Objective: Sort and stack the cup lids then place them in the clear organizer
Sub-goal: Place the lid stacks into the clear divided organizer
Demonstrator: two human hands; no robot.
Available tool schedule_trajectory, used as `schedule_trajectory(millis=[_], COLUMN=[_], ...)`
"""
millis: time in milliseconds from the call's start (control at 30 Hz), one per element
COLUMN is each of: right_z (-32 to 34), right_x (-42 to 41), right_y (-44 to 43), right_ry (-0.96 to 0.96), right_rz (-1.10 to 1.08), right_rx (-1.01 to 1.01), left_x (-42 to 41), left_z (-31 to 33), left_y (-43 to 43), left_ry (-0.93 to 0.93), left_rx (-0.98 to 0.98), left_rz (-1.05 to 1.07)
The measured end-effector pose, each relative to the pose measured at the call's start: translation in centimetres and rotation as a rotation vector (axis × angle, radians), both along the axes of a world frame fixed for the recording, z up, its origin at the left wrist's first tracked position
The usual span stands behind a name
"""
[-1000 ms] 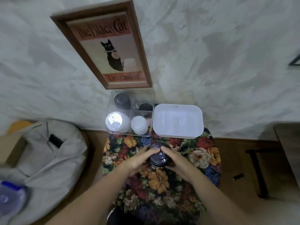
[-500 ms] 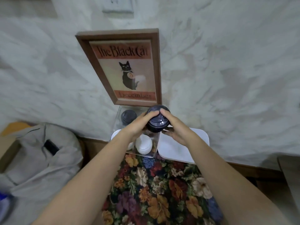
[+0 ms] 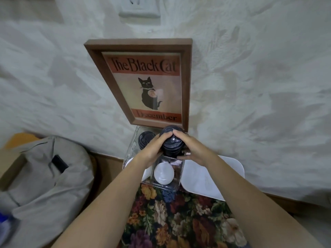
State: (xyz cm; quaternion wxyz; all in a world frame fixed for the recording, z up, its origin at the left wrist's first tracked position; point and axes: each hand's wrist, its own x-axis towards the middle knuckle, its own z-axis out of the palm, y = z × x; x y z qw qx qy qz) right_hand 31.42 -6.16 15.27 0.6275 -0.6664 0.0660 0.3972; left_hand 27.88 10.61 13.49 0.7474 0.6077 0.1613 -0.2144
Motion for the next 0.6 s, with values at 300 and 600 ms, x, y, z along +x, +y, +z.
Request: schedule_trajectory(millis=[300, 600], right_z=[-0.6, -1.7], right_x=[0.5, 0.4], right_y=[0.5, 0.3], right_ry=[-0.017, -0.086], right_rz=[-0.037, -0.166], right_rx=[-0.003, -0.081], left_x=[0.1, 0.3], left_z=[-0.1, -1.1], left_y=[0.2, -0.3], left_ry=[0.037, 0.036], left_rx=[-0.039, -0.035], left_rz=[0.007, 0.021])
